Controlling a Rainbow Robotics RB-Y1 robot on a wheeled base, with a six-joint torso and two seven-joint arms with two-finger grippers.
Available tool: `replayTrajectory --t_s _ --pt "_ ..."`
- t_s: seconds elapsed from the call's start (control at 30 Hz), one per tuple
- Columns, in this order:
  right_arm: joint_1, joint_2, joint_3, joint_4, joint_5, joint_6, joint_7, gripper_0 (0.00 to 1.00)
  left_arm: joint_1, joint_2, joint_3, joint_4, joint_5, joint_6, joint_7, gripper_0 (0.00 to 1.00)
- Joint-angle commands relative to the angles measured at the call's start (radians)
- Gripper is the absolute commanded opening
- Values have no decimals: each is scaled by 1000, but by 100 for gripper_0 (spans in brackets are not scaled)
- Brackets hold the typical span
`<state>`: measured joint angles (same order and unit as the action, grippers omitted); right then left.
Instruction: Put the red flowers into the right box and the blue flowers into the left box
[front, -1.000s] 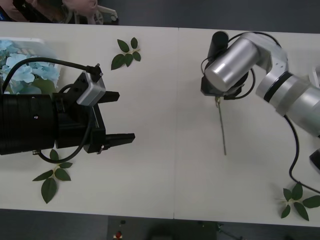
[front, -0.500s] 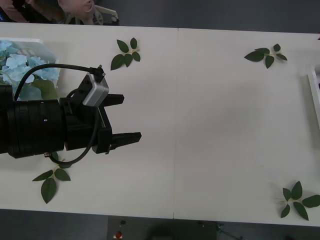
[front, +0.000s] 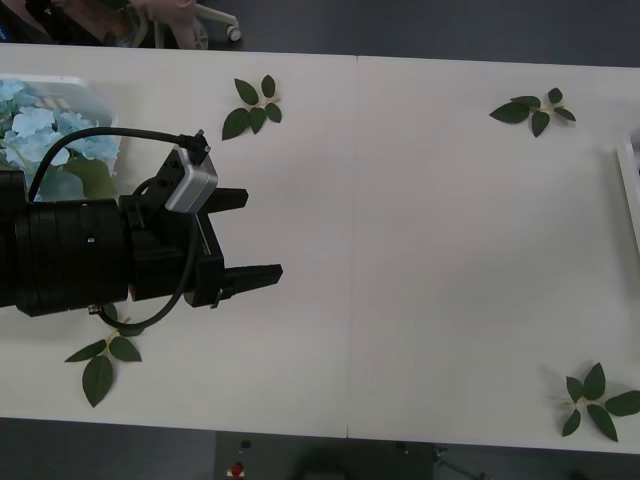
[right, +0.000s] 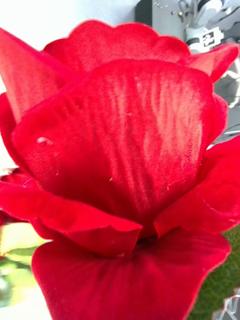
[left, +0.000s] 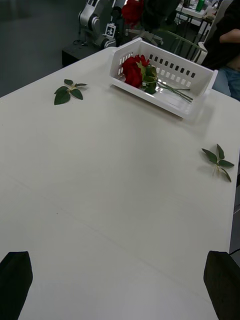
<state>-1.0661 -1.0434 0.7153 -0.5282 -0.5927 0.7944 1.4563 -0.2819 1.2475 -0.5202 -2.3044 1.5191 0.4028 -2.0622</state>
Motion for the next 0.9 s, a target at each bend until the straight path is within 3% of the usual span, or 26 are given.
replayTrajectory --t_s 0.03,0.2,0.3,0.4,0.67,0.9 --pt "49 -4 -11 1 27 -7 1 0 -6 18 11 -13 0 -7 2 100" --pt "124 -6 -14 -1 54 -81 -16 2 -6 18 11 -13 0 -7 2 100" --pt "138 -7 -16 -1 54 -112 -20 38 -6 18 11 -13 0 -7 2 100" --pt "140 -7 -22 -3 54 -124 -17 63 -6 18 11 -13 0 -7 2 100" --pt "149 -35 -59 -122 -82 -34 15 74 -6 18 11 -13 0 -7 2 100" --pt "273 -188 -185 -633 -417 221 32 75 -6 18 11 -13 0 -7 2 100"
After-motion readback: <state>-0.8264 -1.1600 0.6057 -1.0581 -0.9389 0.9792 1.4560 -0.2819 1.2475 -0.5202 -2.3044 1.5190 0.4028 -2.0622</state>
